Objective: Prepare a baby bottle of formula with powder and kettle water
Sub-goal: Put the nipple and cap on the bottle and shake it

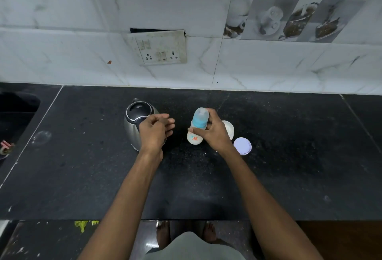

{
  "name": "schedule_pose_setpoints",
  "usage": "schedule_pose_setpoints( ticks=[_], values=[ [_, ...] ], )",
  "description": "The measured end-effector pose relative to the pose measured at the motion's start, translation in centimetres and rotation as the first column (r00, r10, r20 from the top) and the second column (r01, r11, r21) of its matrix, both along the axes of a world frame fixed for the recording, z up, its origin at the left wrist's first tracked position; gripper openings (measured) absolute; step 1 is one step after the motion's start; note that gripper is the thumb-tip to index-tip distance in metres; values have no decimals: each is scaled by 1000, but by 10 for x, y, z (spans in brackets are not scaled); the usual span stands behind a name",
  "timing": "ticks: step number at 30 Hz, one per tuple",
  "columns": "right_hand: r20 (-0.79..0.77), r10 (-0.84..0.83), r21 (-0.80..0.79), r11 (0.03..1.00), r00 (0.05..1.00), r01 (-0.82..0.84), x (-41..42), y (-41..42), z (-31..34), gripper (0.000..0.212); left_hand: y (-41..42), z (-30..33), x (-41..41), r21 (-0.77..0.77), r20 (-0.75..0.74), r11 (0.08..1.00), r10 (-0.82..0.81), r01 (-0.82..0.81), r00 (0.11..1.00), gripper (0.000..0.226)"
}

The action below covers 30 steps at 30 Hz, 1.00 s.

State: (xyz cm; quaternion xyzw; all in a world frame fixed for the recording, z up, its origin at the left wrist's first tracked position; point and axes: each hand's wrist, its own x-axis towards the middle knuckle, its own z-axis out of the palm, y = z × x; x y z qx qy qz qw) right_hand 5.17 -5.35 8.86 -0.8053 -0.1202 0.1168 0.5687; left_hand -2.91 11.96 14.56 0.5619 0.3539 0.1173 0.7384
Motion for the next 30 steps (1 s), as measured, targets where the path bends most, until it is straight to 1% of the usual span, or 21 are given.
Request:
schedule_pose_setpoints(
  ticks=[9, 13, 16, 22, 30],
  values=[
    [65, 103, -173, 981, 993, -90, 9, 6, -26, 71, -7, -18, -8, -12, -48, 999, -38, 38, 998, 17],
    [91, 78, -196, 979, 993, -59, 9, 17, -38, 68, -3, -27, -7, 5, -77, 999, -41, 41, 996, 17],
    [86, 50, -222, 974, 995, -30, 13, 24, -48, 66, 4, -33, -8, 17, -102, 999, -34, 36, 994, 16],
    [76, 45, -286, 958, 996, -21, 18, 33, -69, 66, 7, -45, -12, 20, -129, 999, -46, 49, 991, 16],
    [63, 44, -294, 956, 997, -24, 21, 37, -83, 67, 2, -55, -12, 17, -149, 997, -66, 69, 987, 17]
  ],
)
